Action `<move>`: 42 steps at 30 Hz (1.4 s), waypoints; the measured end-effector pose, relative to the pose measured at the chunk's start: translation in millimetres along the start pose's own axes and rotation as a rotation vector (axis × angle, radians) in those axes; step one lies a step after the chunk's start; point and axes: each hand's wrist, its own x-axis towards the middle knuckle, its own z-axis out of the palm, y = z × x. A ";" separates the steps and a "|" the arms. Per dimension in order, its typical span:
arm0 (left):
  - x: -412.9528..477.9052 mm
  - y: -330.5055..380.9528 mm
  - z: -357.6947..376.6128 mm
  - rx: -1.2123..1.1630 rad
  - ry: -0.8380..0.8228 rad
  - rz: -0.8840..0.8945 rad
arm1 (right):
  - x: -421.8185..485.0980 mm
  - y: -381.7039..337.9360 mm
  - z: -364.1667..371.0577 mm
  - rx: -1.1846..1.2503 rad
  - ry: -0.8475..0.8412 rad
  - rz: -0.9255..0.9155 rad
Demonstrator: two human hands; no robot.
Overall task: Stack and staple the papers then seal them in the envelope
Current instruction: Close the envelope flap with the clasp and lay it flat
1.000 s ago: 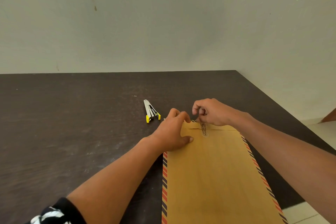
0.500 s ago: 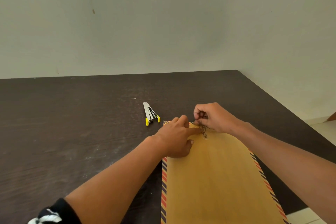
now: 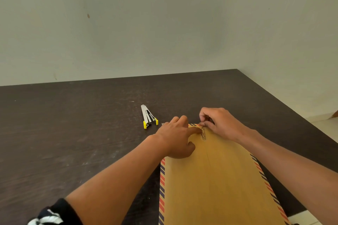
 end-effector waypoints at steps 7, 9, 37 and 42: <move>0.3 0.1 0.3 -0.020 0.008 0.003 | -21.5 1.4 -0.5 -0.021 -0.058 0.033; -0.2 0.7 0.7 -0.031 0.004 0.004 | -25.1 -1.0 -3.0 -0.011 -0.114 0.075; -13.8 -10.4 1.1 -0.533 0.147 -0.080 | 22.4 -25.0 -15.3 -0.014 -0.238 0.172; -13.4 -9.8 2.5 -0.532 0.150 -0.089 | 10.5 -14.6 -13.7 0.060 -0.162 0.212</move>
